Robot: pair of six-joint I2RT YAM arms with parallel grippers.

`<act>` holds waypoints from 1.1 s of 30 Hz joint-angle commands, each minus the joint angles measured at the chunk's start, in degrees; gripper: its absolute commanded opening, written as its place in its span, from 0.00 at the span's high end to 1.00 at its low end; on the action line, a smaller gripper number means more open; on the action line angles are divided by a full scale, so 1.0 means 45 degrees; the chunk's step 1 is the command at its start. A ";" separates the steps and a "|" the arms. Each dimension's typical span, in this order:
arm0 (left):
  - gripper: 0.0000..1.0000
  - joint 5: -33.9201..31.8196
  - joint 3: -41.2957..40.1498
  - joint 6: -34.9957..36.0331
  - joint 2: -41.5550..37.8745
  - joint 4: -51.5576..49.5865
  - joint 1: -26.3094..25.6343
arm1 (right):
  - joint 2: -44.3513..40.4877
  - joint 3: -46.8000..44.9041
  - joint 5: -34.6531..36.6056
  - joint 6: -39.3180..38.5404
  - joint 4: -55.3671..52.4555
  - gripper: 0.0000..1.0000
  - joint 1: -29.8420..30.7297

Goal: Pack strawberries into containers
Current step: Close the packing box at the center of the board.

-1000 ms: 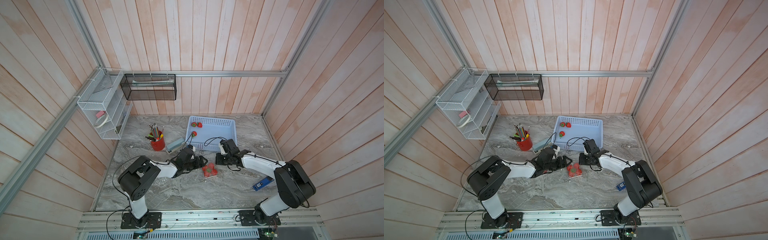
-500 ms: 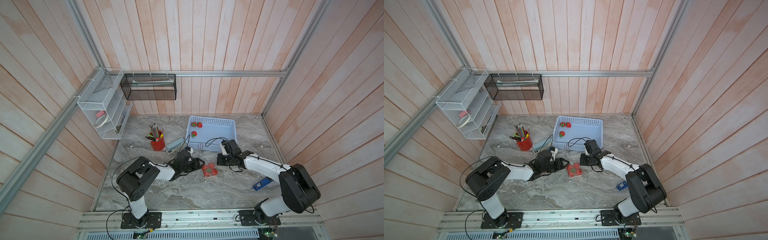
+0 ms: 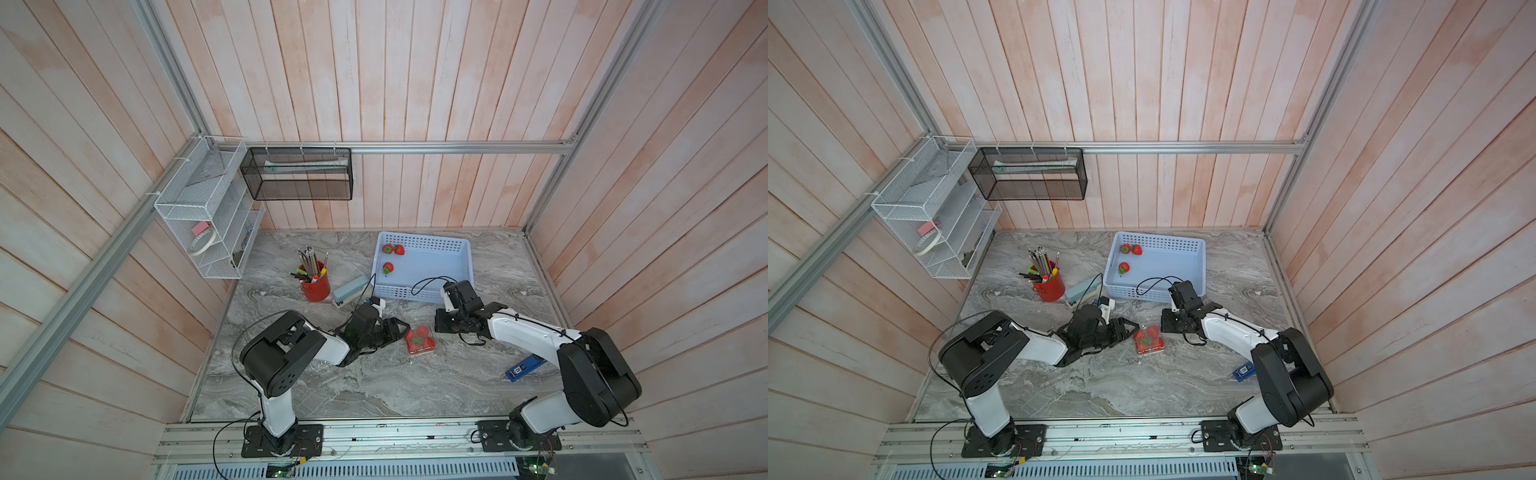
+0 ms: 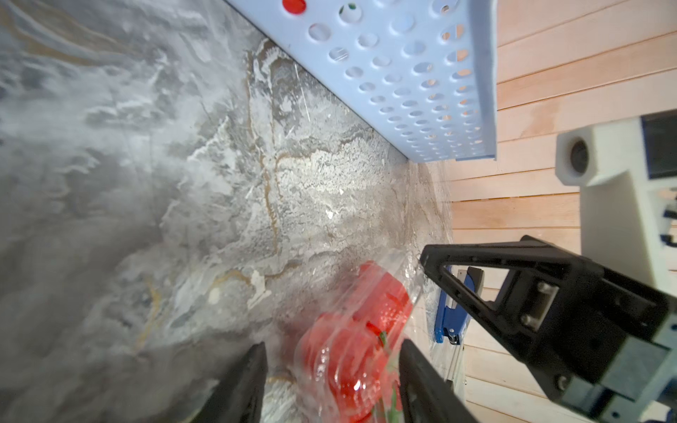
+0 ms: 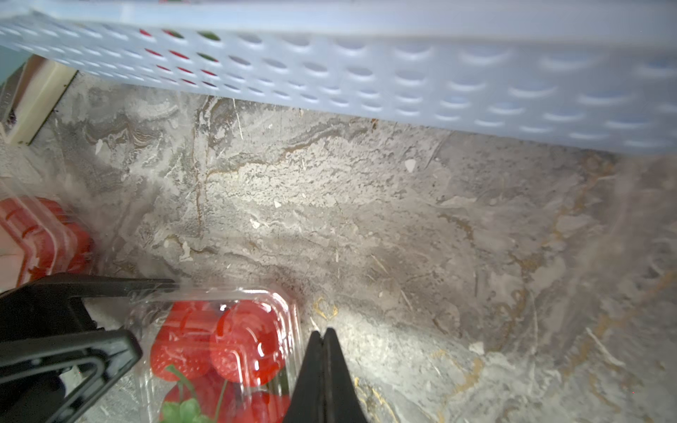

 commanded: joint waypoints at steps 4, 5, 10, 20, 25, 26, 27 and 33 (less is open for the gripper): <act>0.48 0.0158 -0.0181 -0.0345 0.0438 0.0729 0.0037 | 0.0116 -0.0251 0.0120 -0.0159 -0.0234 0.97 -0.0016; 0.49 0.0138 -0.0194 -0.0340 0.0458 0.0750 0.0035 | 0.0123 -0.0261 0.0117 -0.0149 -0.0227 0.97 -0.0016; 0.54 0.0134 -0.0194 -0.0375 0.0556 0.0761 0.0032 | 0.0172 -0.0261 0.0117 -0.0178 -0.0210 0.97 -0.0025; 0.62 0.0035 -0.0244 -0.0375 0.0622 0.0756 0.0022 | 0.0299 -0.0240 0.0113 -0.0194 -0.0186 0.97 -0.0036; 0.65 -0.0041 -0.0273 -0.0375 0.0641 0.0750 0.0018 | 0.0315 -0.0222 0.0101 -0.0208 -0.0210 0.97 -0.0037; 0.65 -0.0067 -0.0292 -0.0393 0.0643 0.0760 0.0023 | 0.0316 -0.0222 0.0110 -0.0217 -0.0216 0.97 -0.0045; 0.66 -0.0087 -0.0288 -0.0394 0.0638 0.0751 0.0021 | 0.0318 -0.0233 0.0098 -0.0218 -0.0192 0.97 -0.0042; 0.70 -0.0238 -0.0246 -0.0375 0.0658 0.0713 -0.0039 | 0.0337 -0.0281 0.0083 -0.0186 -0.0166 0.97 -0.0036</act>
